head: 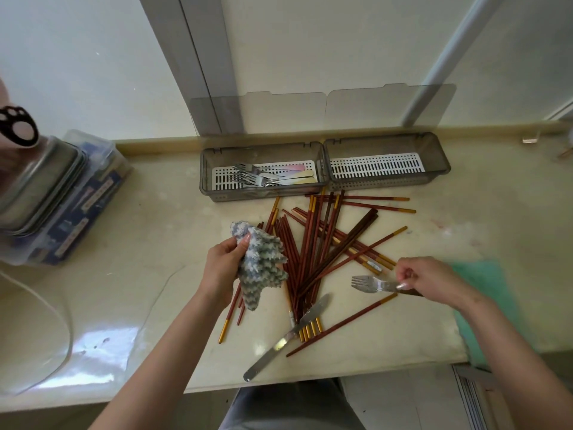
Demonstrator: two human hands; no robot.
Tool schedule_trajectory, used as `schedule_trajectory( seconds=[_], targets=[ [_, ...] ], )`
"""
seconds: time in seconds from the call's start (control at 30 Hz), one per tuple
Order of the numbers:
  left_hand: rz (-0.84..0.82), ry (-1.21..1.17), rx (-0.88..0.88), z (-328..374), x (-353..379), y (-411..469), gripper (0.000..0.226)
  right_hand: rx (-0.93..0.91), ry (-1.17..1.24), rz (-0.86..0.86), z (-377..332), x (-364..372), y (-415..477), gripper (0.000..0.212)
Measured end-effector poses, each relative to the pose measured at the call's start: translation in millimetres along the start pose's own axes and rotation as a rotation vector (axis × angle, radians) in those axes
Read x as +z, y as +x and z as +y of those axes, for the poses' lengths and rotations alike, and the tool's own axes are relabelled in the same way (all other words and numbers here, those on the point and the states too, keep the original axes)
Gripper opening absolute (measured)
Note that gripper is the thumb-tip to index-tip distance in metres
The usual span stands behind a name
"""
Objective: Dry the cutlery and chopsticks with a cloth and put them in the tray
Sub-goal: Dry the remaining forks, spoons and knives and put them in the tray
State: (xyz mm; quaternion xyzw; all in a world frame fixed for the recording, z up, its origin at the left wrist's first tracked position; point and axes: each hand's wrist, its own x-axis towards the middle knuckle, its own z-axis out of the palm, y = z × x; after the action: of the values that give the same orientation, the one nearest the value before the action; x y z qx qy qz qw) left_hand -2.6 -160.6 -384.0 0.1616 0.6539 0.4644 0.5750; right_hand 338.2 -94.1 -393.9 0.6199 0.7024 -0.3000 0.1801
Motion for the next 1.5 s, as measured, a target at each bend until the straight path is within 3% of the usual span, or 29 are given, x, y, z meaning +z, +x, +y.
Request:
schedule_trajectory(
  seconds=[0.13, 0.27, 0.43, 0.53, 0.6, 0.67, 0.73, 1.0, 1.3, 1.43, 1.5],
  targets=[
    [0.126, -0.040, 0.029, -0.2, -3.2, 0.2, 0.021, -0.117, 0.214, 0.057, -43.5, -13.2, -0.1, 0.021],
    [0.185, -0.056, 0.026, 3.2, -5.9, 0.9, 0.022, -0.214, 0.099, 0.166, -110.9, 7.1, 23.9, 0.008],
    [0.184, -0.092, 0.017, 5.4, -14.0, -1.1, 0.023, -0.157, -0.002, 0.266, -145.7, 23.7, 48.2, 0.014],
    [0.179, -0.118, 0.020, 4.4, -19.2, 0.1, 0.020, -0.109, 0.086, 0.327, -143.7, 17.5, 49.2, 0.011],
    [0.154, -0.155, 0.007, 2.5, -19.4, 0.5, 0.020, -0.124, 0.402, 0.287, -144.3, 8.0, 42.5, 0.004],
    [0.090, -0.187, 0.004, -0.4, -17.2, 1.1, 0.023, -0.203, 0.802, 0.125, -156.1, 0.4, 26.3, 0.004],
    [0.033, -0.173, -0.001, -2.4, -10.5, 0.2, 0.025, -0.266, 0.983, -0.024, -171.3, 5.5, 13.5, 0.001],
    [0.069, -0.101, -0.053, 0.7, -0.1, 11.1, 0.006, -0.266, 1.087, -0.053, -196.5, 36.1, 5.7, 0.009],
    [0.143, 0.038, -0.035, 13.3, 7.9, 28.6, 0.022, -0.208, 1.240, -0.085, -195.6, 32.4, -10.2, 0.013],
    [0.355, -0.146, -0.085, 16.2, -11.2, 45.0, 0.016, -0.261, 1.129, -0.073, -180.5, 31.6, -20.0, 0.008],
    [0.359, -0.171, -0.124, 14.2, -26.2, 50.6, 0.016, -0.261, 1.140, -0.016, -171.2, 31.6, -24.5, 0.005]
  ],
)
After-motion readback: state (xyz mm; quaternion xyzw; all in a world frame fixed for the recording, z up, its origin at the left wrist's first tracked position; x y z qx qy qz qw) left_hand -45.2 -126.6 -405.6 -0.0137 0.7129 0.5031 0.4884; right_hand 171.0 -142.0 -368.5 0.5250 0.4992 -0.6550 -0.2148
